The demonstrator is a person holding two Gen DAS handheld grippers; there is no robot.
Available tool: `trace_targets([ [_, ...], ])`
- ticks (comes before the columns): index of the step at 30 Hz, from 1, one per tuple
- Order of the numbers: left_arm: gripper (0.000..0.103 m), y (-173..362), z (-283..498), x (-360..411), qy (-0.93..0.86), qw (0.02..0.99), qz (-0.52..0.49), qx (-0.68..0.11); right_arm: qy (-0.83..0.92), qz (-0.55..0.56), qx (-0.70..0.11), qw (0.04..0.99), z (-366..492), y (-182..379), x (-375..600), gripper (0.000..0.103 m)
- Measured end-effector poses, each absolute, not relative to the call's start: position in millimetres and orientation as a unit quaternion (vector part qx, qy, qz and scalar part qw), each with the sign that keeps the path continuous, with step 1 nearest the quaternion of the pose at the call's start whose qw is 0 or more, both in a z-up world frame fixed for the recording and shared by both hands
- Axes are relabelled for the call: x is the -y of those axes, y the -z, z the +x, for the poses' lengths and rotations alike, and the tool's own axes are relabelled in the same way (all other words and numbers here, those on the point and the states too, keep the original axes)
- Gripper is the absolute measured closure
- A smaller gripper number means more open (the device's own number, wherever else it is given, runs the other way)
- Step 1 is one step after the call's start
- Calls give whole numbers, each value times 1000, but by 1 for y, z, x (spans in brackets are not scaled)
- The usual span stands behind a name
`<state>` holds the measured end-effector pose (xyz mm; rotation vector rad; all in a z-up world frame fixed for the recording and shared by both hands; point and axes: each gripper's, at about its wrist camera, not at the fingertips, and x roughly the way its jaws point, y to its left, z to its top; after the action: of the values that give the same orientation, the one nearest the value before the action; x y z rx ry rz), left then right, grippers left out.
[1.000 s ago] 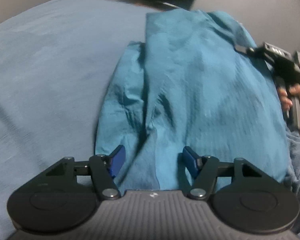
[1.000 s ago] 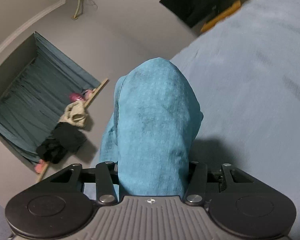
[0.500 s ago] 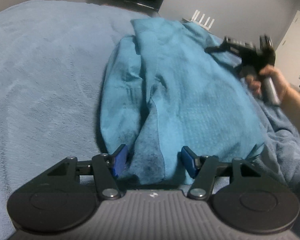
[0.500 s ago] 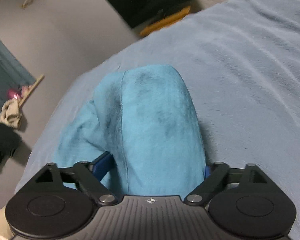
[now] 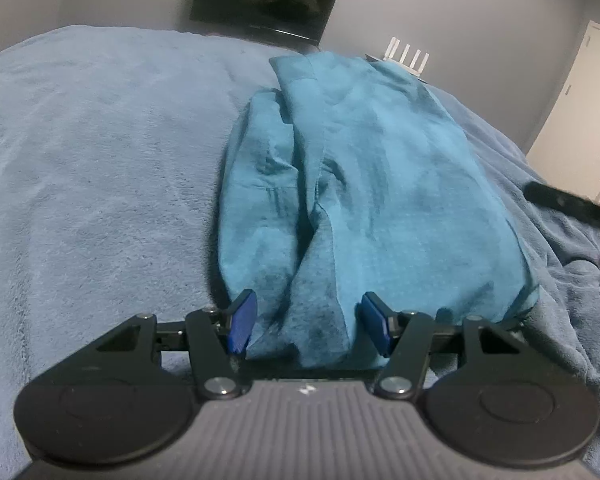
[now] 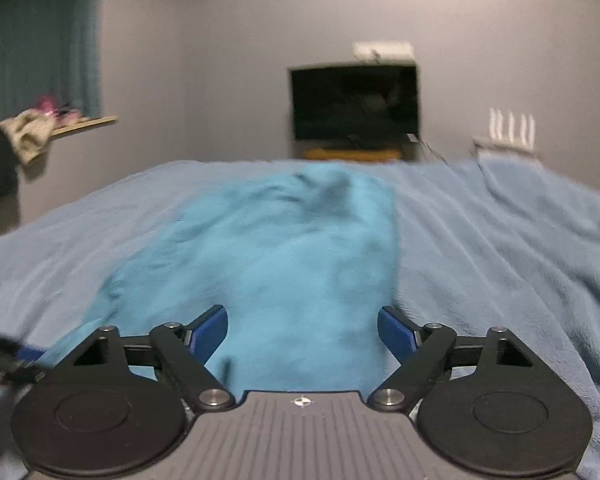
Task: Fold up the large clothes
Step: 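Release the jacket with both grippers and pull the tools back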
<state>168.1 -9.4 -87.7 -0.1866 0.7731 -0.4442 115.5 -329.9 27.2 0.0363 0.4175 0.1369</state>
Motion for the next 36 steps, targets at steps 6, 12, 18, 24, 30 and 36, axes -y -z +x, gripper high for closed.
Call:
trace_targets([
  [6,46,90,168,11,210,899,-76,-377,-69,-70,-233,967,117,-5,269,32],
  [12,45,101,177,7,215,892,-92,-387,4,31,-311,950,124,27,319,28],
  [18,29,95,144,0,182,916,-93,-346,24,78,-303,950,85,19,324,18],
  [24,10,88,99,5,159,925,-78,-335,31,122,-341,932,33,42,306,8],
  [30,5,96,72,34,141,936,18,-322,35,92,-324,941,27,60,280,5],
  [36,5,111,63,56,175,925,74,-330,27,60,-305,950,17,61,265,0],
])
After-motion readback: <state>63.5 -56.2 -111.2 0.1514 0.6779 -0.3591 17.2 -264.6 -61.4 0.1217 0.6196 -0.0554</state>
